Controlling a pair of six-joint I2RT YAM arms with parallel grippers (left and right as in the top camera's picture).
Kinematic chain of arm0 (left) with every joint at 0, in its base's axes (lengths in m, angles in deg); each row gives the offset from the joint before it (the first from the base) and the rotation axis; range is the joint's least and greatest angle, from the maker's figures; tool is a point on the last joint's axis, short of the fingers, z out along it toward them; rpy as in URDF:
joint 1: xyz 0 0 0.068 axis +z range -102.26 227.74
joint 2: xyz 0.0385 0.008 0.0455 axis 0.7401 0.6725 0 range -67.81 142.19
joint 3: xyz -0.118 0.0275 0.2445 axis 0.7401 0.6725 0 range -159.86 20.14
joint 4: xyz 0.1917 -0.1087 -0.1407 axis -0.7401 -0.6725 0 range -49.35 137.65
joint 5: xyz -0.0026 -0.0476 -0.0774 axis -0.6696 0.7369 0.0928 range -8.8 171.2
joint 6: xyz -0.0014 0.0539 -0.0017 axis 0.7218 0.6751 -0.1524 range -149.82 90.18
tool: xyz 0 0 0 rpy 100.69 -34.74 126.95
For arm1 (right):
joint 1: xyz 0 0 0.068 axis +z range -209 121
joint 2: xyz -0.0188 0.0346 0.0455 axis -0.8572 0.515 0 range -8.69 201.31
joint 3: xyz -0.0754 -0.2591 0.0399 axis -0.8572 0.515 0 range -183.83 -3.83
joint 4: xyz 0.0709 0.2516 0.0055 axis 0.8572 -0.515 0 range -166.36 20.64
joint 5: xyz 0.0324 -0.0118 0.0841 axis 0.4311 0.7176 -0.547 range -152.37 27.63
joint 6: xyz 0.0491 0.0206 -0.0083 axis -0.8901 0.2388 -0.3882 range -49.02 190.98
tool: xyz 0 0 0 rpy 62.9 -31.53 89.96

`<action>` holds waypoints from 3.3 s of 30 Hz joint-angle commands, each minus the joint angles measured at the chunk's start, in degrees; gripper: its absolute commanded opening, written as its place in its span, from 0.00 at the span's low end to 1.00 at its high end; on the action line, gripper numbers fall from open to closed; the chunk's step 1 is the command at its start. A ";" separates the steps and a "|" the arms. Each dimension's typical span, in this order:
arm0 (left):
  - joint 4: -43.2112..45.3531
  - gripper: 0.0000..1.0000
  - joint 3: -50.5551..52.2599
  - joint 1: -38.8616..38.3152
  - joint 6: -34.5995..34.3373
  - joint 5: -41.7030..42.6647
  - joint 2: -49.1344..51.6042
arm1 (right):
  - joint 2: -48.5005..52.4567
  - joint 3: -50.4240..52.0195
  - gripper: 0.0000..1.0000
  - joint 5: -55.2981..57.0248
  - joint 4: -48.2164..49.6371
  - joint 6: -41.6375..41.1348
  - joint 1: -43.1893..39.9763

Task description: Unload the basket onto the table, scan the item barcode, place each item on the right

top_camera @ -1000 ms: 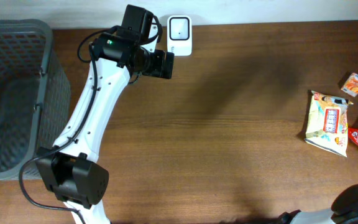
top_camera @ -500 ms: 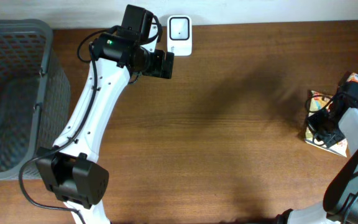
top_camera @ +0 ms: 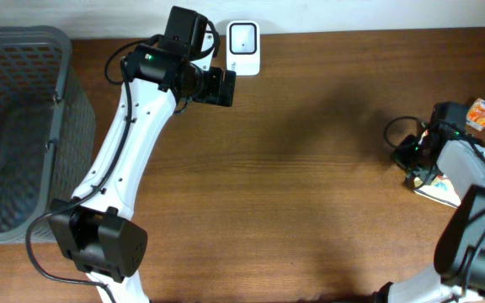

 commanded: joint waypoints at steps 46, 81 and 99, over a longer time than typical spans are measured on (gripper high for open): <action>0.07 0.99 -0.02 0.11 -0.28 0.61 0.28 | -44.41 0.57 0.99 -7.04 -37.81 2.01 21.77; 0.07 0.99 -0.02 0.11 -0.28 0.61 0.28 | -101.85 60.50 0.99 -1.01 44.68 31.71 26.71; 0.07 0.99 -0.02 0.11 -0.31 0.61 0.28 | -101.85 60.50 0.98 4.20 28.13 28.96 26.71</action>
